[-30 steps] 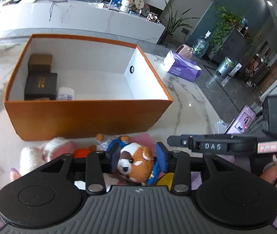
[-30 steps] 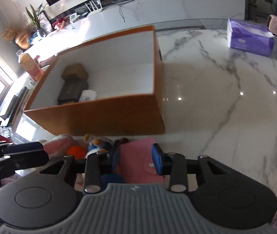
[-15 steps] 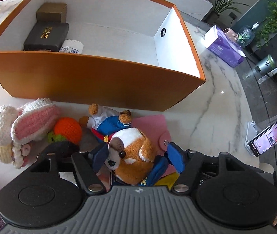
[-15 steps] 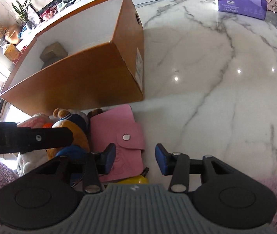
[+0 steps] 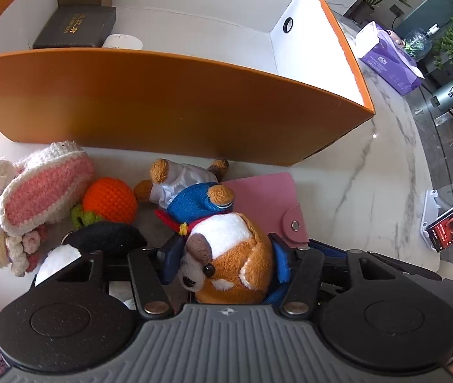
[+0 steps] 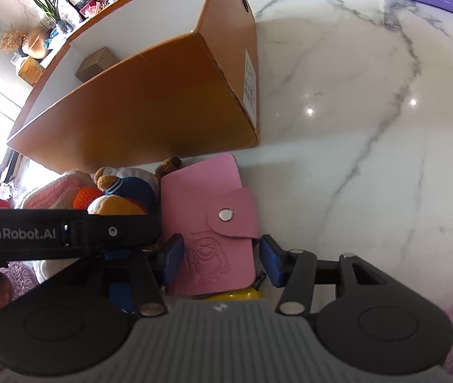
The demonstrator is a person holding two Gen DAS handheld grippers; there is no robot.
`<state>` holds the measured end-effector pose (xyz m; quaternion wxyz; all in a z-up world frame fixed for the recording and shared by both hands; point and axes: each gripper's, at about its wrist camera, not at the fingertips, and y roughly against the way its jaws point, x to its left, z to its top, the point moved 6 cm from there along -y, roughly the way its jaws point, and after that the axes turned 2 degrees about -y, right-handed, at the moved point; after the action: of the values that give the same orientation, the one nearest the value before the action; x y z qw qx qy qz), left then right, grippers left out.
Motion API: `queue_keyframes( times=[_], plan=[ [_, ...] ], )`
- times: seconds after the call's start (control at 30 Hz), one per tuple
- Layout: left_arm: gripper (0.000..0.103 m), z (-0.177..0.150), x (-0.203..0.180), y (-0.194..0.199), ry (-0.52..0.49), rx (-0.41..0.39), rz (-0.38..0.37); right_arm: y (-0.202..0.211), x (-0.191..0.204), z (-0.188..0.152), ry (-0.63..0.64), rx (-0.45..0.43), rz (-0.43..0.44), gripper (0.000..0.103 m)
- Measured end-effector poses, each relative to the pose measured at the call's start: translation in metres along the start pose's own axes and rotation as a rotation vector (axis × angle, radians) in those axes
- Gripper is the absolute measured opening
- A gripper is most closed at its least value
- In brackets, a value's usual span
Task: Organize objects
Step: 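Grasp the brown plush dog with the left tool while the right tool grasps the pink wallet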
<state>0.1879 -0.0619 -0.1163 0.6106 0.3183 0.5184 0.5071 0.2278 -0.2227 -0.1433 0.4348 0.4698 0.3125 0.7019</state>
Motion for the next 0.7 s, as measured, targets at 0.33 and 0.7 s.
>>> queue_keyframes(
  times=[0.33, 0.7],
  plan=[
    [0.060, 0.003, 0.009, 0.005, 0.031, -0.020, -0.069, -0.001, -0.009, 0.000, -0.100, 0.015, 0.067, 0.041],
    [0.059, 0.005, 0.017, 0.008, 0.056, -0.036, -0.092, 0.017, -0.012, -0.003, -0.199, 0.000, 0.263, 0.026]
  ],
)
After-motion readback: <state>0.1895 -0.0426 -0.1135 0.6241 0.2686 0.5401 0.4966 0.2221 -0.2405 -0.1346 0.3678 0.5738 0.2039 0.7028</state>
